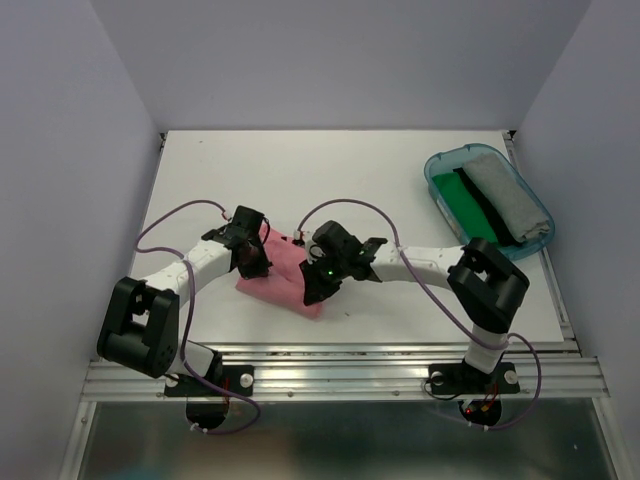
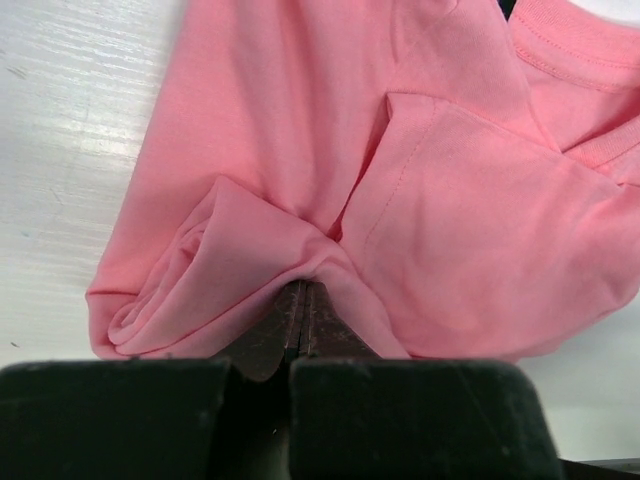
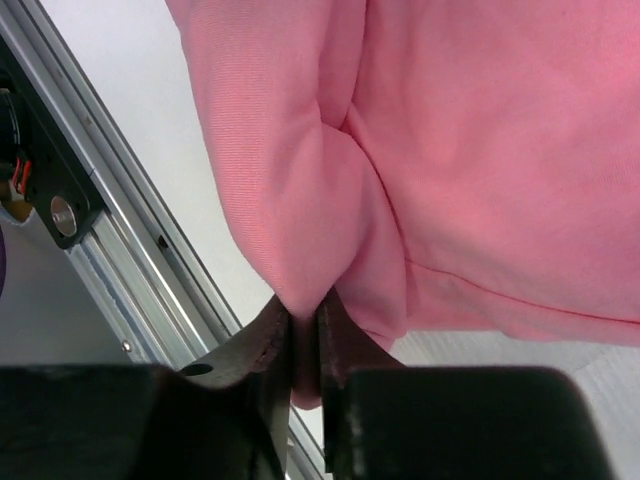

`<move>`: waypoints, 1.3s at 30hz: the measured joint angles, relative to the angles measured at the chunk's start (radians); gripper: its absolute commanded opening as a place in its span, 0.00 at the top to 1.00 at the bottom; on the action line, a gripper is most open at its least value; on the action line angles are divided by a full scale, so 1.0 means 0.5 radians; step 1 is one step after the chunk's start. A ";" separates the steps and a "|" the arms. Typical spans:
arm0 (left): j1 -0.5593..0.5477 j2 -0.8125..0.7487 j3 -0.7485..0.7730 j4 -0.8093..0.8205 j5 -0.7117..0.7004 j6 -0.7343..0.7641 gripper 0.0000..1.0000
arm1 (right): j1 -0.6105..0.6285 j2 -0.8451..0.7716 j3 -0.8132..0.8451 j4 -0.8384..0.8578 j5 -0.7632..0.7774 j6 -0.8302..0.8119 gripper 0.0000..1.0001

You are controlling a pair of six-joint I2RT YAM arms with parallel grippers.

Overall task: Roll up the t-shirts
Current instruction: Roll the T-shirt to the center of the board.

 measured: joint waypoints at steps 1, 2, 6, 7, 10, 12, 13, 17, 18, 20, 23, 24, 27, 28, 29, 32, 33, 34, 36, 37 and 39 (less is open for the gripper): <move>0.000 0.000 0.000 0.000 -0.002 0.002 1.00 | 0.000 0.000 0.000 0.000 -0.005 -0.002 0.94; 0.001 0.000 0.000 -0.001 -0.003 0.004 1.00 | 0.000 0.000 0.000 0.000 -0.017 0.005 0.98; 0.008 0.001 0.000 -0.002 -0.014 0.018 1.00 | -0.006 0.000 0.002 0.000 -0.106 0.021 0.99; 0.011 0.001 0.000 -0.002 -0.015 0.021 1.00 | -0.020 0.000 0.002 0.000 -0.156 0.026 0.99; 0.024 0.001 0.000 -0.002 -0.021 0.028 1.00 | -0.063 0.000 0.009 0.000 -0.280 0.040 0.99; 0.031 0.001 0.000 -0.002 -0.024 0.031 1.00 | -0.123 0.002 0.009 0.000 -0.352 0.040 0.99; 0.031 0.001 0.000 -0.002 -0.024 0.032 1.00 | -0.155 0.011 0.009 0.001 -0.393 0.040 0.98; 0.034 0.001 0.000 -0.001 -0.027 0.033 1.00 | -0.263 0.083 0.009 -0.002 -0.465 0.022 0.89; 0.037 0.001 0.000 -0.001 -0.027 0.033 1.00 | -0.275 0.099 0.009 -0.002 -0.470 0.016 0.87; 0.040 0.001 0.000 0.000 -0.027 0.034 1.00 | -0.280 0.126 0.009 -0.004 -0.476 0.008 0.79; 0.043 0.001 0.000 0.000 -0.028 0.037 1.00 | -0.274 0.134 0.008 -0.014 -0.467 -0.006 0.69; 0.043 0.001 0.000 0.000 -0.029 0.037 1.00 | -0.274 0.134 0.008 -0.018 -0.450 -0.014 0.64; 0.043 0.001 0.000 0.000 -0.030 0.037 1.00 | -0.273 0.117 0.004 -0.051 -0.377 -0.003 0.45; 0.043 0.001 0.000 0.001 -0.031 0.038 1.00 | -0.273 0.098 -0.004 -0.060 -0.345 -0.005 0.38; 0.043 0.001 0.000 0.001 -0.031 0.038 1.00 | -0.273 0.083 -0.008 -0.075 -0.311 -0.008 0.35; 0.043 0.001 0.000 0.000 -0.034 0.038 1.00 | -0.273 -0.079 -0.029 -0.173 -0.179 -0.008 0.33; 0.043 0.001 -0.001 0.000 -0.036 0.038 1.00 | -0.273 -0.148 -0.029 -0.196 -0.143 -0.007 0.33; 0.043 0.001 0.000 0.000 -0.037 0.038 1.00 | -0.273 -0.192 -0.029 -0.206 -0.113 -0.005 0.34; 0.043 0.001 0.000 0.000 -0.037 0.038 1.00 | -0.267 -0.335 -0.027 -0.224 -0.036 0.001 0.52; 0.043 0.001 0.000 0.000 -0.037 0.039 1.00 | -0.259 -0.382 -0.024 -0.227 -0.001 0.011 0.74; 0.043 0.001 0.000 0.000 -0.038 0.039 1.00 | -0.231 -0.431 -0.014 -0.226 0.058 0.029 0.92</move>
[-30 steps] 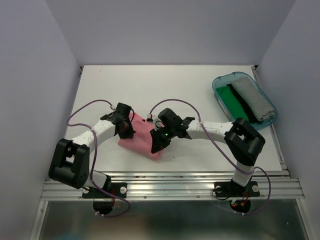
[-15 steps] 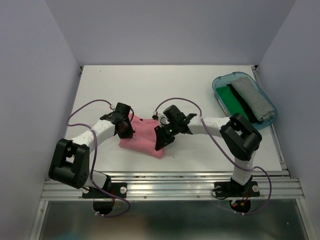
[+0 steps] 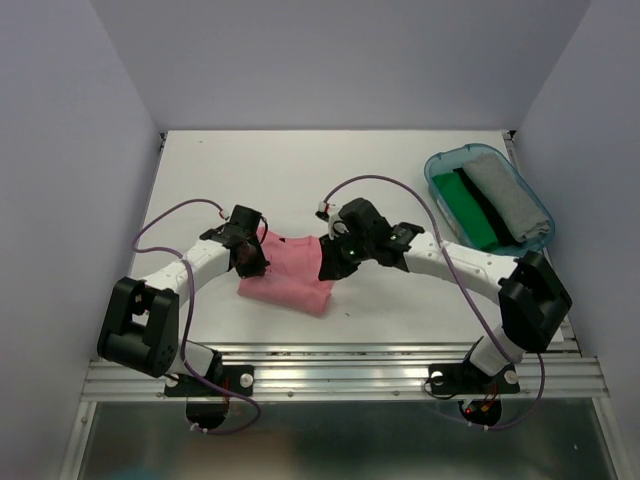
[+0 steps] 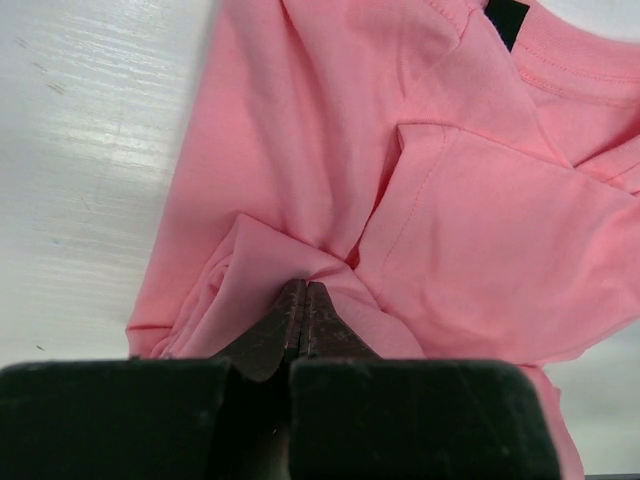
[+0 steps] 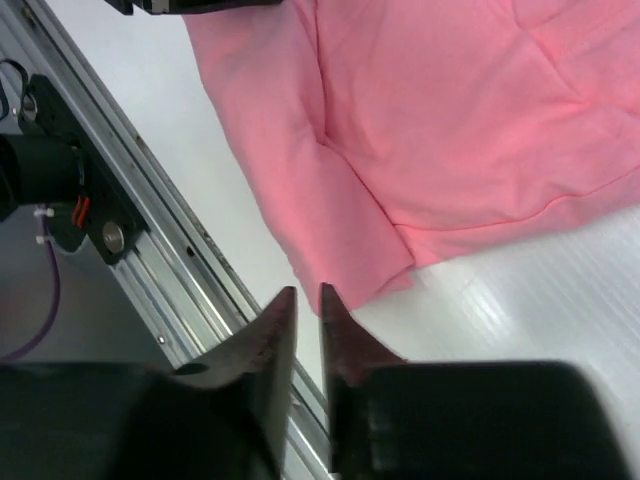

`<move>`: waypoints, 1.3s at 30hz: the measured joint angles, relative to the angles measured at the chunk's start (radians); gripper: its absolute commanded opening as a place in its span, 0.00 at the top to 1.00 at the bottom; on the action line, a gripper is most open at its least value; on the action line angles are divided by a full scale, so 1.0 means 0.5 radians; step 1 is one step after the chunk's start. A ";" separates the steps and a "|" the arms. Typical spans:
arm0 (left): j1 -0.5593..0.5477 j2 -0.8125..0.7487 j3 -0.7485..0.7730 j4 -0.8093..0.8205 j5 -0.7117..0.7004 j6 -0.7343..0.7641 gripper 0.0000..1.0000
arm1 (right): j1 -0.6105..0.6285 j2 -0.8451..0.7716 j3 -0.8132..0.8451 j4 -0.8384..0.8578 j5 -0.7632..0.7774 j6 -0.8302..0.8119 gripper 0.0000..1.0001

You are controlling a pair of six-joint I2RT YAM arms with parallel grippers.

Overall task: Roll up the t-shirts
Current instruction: Roll the T-shirt to the center of the board.

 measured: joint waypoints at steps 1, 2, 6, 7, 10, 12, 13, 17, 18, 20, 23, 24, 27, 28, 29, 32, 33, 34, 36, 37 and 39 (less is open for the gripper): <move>0.001 0.000 -0.001 0.000 -0.002 0.000 1.00 | 0.027 -0.014 0.005 0.002 0.024 0.009 0.99; 0.001 0.000 -0.001 0.000 -0.002 0.001 1.00 | 0.050 -0.014 0.008 0.002 0.031 0.014 0.99; 0.001 0.000 0.000 0.000 -0.008 0.002 1.00 | 0.166 0.040 0.016 0.004 0.044 0.027 0.99; 0.001 0.000 0.000 0.000 -0.008 0.002 1.00 | 0.192 0.076 0.021 0.006 0.044 0.027 0.99; 0.001 0.000 0.000 -0.001 -0.014 0.009 1.00 | 0.233 0.154 0.021 0.013 0.053 0.025 0.99; 0.001 0.000 -0.001 -0.002 -0.018 0.014 1.00 | 0.233 0.210 0.021 0.030 0.092 0.024 0.99; 0.001 0.000 0.000 -0.004 -0.024 0.016 1.00 | 0.233 0.236 0.021 0.040 0.117 0.024 0.99; 0.001 0.000 0.000 -0.018 -0.042 0.022 1.00 | 0.229 0.357 0.021 0.067 0.195 0.022 0.99; 0.001 0.000 0.000 -0.019 -0.047 0.023 1.00 | 0.229 0.378 0.021 0.078 0.202 0.021 0.99; 0.001 -0.002 0.000 -0.024 -0.058 0.024 1.00 | 0.229 0.439 0.021 0.106 0.211 0.020 0.99; 0.001 -0.017 0.005 -0.049 -0.074 0.031 1.00 | 0.229 0.470 -0.008 0.153 0.216 0.020 0.99; 0.001 -0.035 0.017 -0.071 -0.084 0.035 1.00 | 0.229 0.470 -0.016 0.157 0.217 0.020 0.99; 0.001 -0.114 0.071 -0.140 -0.116 0.058 1.00 | 0.229 0.470 -0.019 0.169 0.223 0.018 0.99; 0.000 -0.165 0.105 -0.169 -0.130 0.072 1.00 | 0.229 0.470 -0.019 0.170 0.224 0.017 0.99; -0.002 -0.205 0.139 -0.191 -0.142 0.083 1.00 | 0.229 0.470 -0.019 0.171 0.224 0.015 0.99; -0.018 -0.336 0.234 -0.243 -0.169 0.124 1.00 | 0.229 0.470 -0.019 0.173 0.221 0.011 0.99; -0.030 -0.367 0.252 -0.253 -0.168 0.137 1.00 | 0.229 0.470 -0.019 0.174 0.218 0.011 0.99; -0.053 -0.395 0.267 -0.265 -0.156 0.150 1.00 | 0.229 0.470 -0.019 0.174 0.214 0.011 0.99; -0.108 -0.420 0.270 -0.282 -0.102 0.169 1.00 | 0.229 0.470 -0.019 0.174 0.207 0.011 0.99; -0.140 -0.419 0.264 -0.286 -0.047 0.176 1.00 | 0.229 0.470 -0.019 0.174 0.206 0.011 0.99; -0.209 -0.406 0.231 -0.266 0.056 0.178 1.00 | 0.229 0.469 -0.019 0.173 0.203 0.011 0.99</move>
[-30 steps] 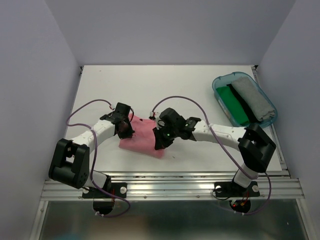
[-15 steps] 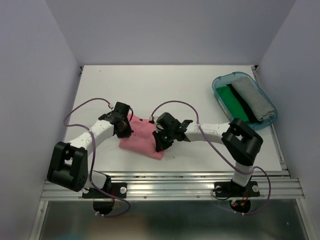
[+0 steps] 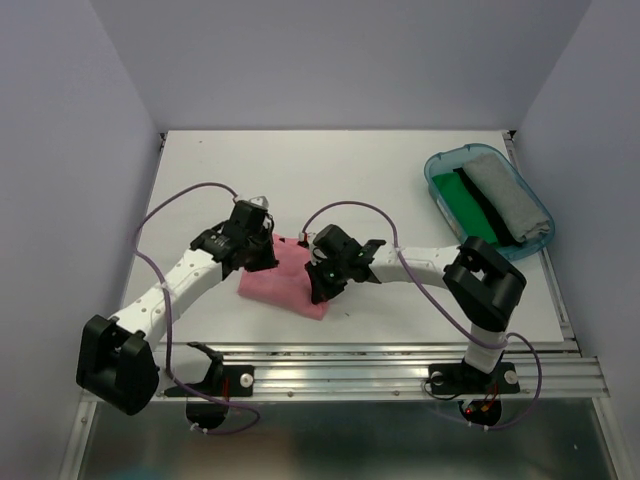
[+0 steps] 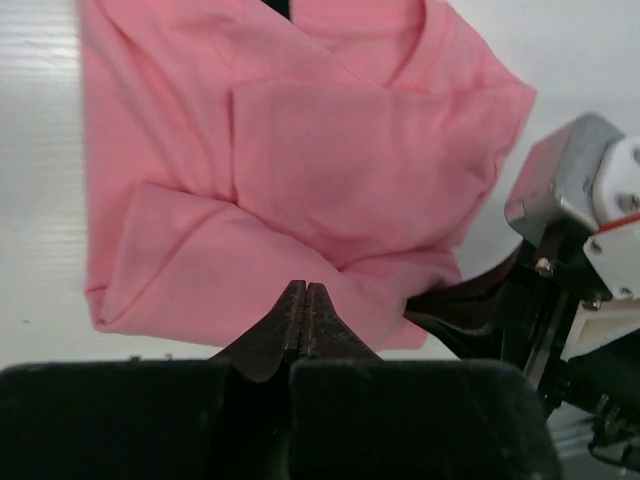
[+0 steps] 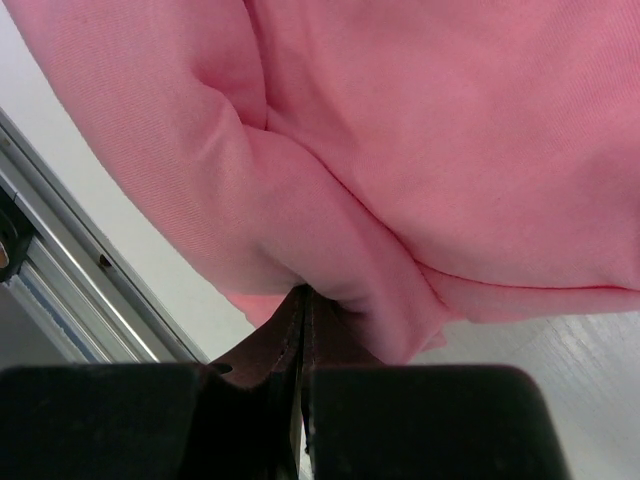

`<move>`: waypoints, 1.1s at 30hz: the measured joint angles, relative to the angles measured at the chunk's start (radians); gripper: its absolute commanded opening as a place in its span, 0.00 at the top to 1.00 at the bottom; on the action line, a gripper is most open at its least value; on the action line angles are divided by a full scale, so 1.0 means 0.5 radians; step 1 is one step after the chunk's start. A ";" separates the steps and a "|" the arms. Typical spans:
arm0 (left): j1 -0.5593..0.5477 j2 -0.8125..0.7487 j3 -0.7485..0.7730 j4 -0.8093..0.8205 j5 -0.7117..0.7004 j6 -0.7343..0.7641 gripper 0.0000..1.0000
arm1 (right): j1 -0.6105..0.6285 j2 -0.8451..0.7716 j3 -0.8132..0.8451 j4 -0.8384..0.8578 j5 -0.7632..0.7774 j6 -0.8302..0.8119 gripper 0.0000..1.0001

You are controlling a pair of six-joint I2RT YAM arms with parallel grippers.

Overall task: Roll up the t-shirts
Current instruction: Roll the T-shirt to the center of the board.

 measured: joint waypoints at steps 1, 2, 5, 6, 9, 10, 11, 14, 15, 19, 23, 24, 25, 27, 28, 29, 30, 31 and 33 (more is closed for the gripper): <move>-0.038 0.011 -0.039 0.023 0.074 -0.007 1.00 | 0.000 -0.001 0.000 0.000 -0.002 0.000 0.99; -0.060 0.021 -0.072 0.040 0.111 -0.008 1.00 | 0.000 -0.002 0.000 -0.001 -0.004 0.000 0.99; -0.098 0.078 -0.158 0.072 0.205 -0.037 1.00 | 0.000 -0.010 -0.001 -0.005 -0.008 0.001 0.99; -0.098 0.105 -0.181 0.085 0.218 -0.050 1.00 | 0.000 -0.017 -0.004 -0.007 -0.008 0.002 0.99; -0.096 0.185 -0.232 0.131 0.243 -0.089 1.00 | 0.000 -0.054 -0.019 -0.015 -0.008 0.002 0.99; -0.095 0.206 -0.243 0.150 0.249 -0.100 1.00 | 0.000 -0.071 -0.026 -0.018 -0.008 0.002 0.99; -0.096 0.220 -0.256 0.179 0.254 -0.114 1.00 | 0.000 -0.086 -0.028 -0.024 -0.008 0.002 0.99; -0.095 0.279 -0.289 0.275 0.262 -0.156 1.00 | 0.000 -0.143 -0.047 -0.024 0.002 0.001 0.99; -0.095 0.317 -0.304 0.313 0.262 -0.171 1.00 | 0.000 -0.175 -0.058 -0.025 0.007 0.000 0.99; -0.095 0.433 -0.331 0.397 0.254 -0.209 1.00 | 0.000 -0.282 -0.089 -0.028 0.021 -0.009 0.96; -0.095 0.427 -0.317 0.398 0.239 -0.217 1.00 | 0.000 -0.439 -0.095 -0.021 0.022 -0.027 0.94; -0.095 0.417 -0.294 0.361 0.231 -0.217 1.00 | 0.000 -0.454 -0.095 -0.018 0.024 -0.029 0.94; -0.095 0.402 -0.273 0.335 0.224 -0.217 1.00 | 0.000 -0.497 -0.095 -0.009 0.031 -0.032 0.94; -0.095 0.352 -0.176 0.240 0.192 -0.213 1.00 | 0.000 -0.531 -0.095 0.011 0.052 -0.045 0.94; -0.095 0.329 -0.130 0.204 0.177 -0.207 1.00 | 0.000 -0.543 -0.095 0.028 0.061 -0.056 0.94; -0.092 0.301 -0.064 0.153 0.150 -0.197 1.00 | 0.001 -0.543 -0.094 0.038 0.066 -0.078 0.91; -0.091 0.266 0.002 0.111 0.130 -0.185 1.00 | 0.003 -0.541 -0.094 0.039 0.084 -0.095 0.88; -0.077 0.217 0.109 0.045 0.082 -0.163 1.00 | 0.007 -0.538 -0.094 0.038 0.105 -0.111 0.81; -0.044 0.146 0.239 -0.010 0.035 -0.133 1.00 | 0.024 -0.531 -0.092 0.040 0.162 -0.148 0.69</move>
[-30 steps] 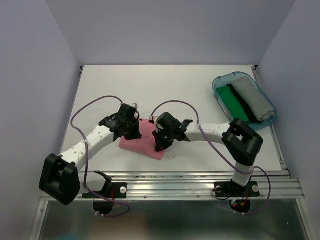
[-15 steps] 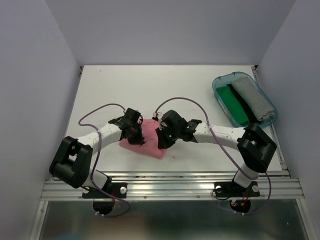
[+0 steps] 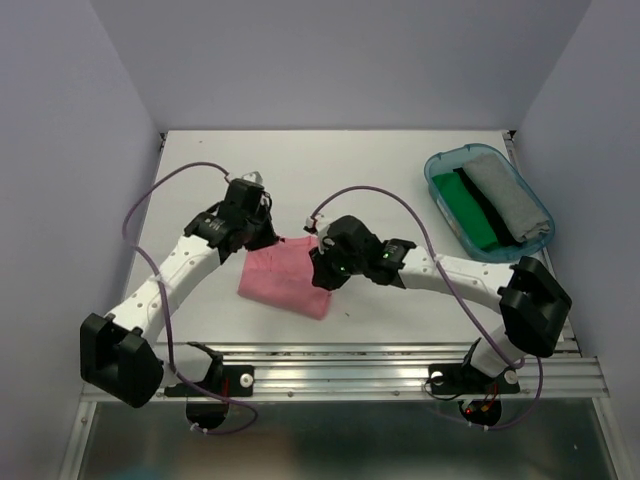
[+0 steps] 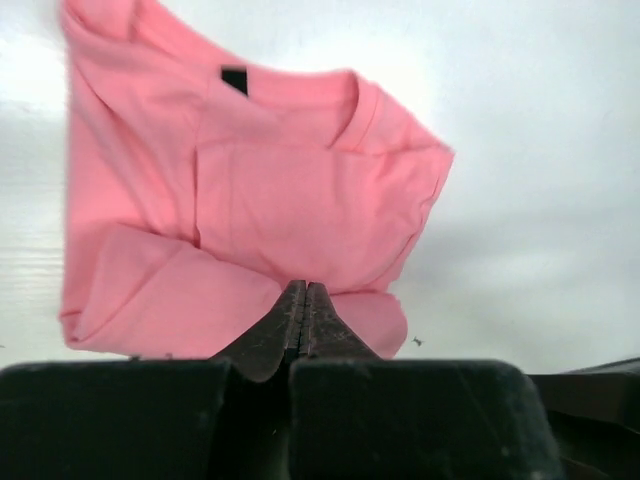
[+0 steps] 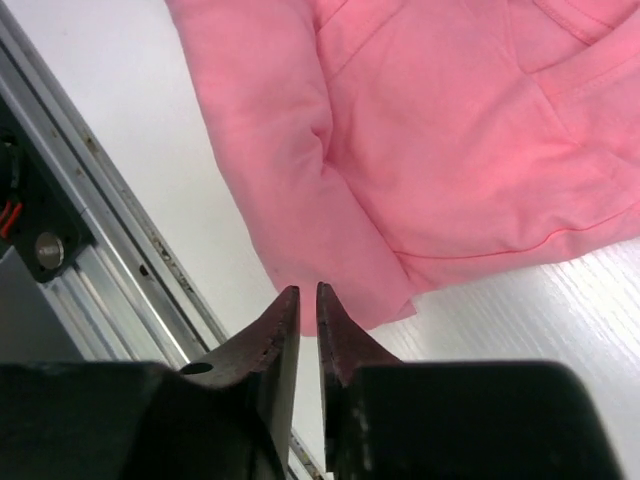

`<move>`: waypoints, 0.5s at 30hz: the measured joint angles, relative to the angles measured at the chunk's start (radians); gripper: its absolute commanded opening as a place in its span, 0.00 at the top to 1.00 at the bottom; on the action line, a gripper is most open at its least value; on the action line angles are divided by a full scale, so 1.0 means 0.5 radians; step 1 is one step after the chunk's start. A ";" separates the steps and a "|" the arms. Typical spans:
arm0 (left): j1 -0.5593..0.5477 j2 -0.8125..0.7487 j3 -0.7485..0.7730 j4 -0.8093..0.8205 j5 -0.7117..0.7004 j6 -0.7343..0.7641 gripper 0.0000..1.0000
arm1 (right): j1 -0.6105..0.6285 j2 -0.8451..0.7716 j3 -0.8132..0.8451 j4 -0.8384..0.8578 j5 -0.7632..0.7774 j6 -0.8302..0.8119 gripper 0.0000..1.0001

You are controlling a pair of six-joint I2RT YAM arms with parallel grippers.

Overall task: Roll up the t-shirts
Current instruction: Roll the T-shirt to the center of the board.

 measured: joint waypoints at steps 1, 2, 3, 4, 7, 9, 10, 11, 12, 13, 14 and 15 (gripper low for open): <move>0.029 -0.029 0.043 -0.023 -0.019 0.016 1.00 | 0.015 0.003 0.003 -0.001 0.024 -0.021 0.63; 0.079 -0.063 0.089 -0.044 -0.032 0.033 0.99 | 0.038 0.007 0.005 0.003 0.069 -0.040 0.60; 0.137 -0.093 0.118 -0.063 -0.049 0.050 0.98 | 0.067 0.009 0.005 0.009 0.130 -0.069 0.51; 0.213 -0.126 0.141 -0.088 -0.069 0.072 0.93 | 0.098 0.012 0.006 0.014 0.181 -0.096 0.46; 0.389 -0.164 0.152 -0.155 -0.106 0.113 0.79 | 0.208 0.057 0.054 0.020 0.356 -0.171 0.38; 0.495 -0.172 0.152 -0.203 -0.134 0.136 0.75 | 0.286 0.122 0.117 0.029 0.473 -0.219 0.36; 0.533 -0.174 0.153 -0.225 -0.146 0.148 0.75 | 0.327 0.161 0.157 0.027 0.557 -0.248 0.32; 0.558 -0.178 0.154 -0.243 -0.156 0.159 0.74 | 0.369 0.198 0.193 0.028 0.640 -0.281 0.29; 0.587 -0.187 0.155 -0.261 -0.166 0.168 0.74 | 0.397 0.224 0.219 0.027 0.687 -0.313 0.27; 0.604 -0.193 0.156 -0.270 -0.168 0.174 0.74 | 0.450 0.266 0.256 0.027 0.780 -0.345 0.26; 0.629 -0.204 0.162 -0.288 -0.173 0.182 0.74 | 0.488 0.300 0.281 0.029 0.858 -0.379 0.25; 0.648 -0.214 0.171 -0.301 -0.175 0.192 0.74 | 0.531 0.337 0.303 0.032 0.932 -0.423 0.23</move>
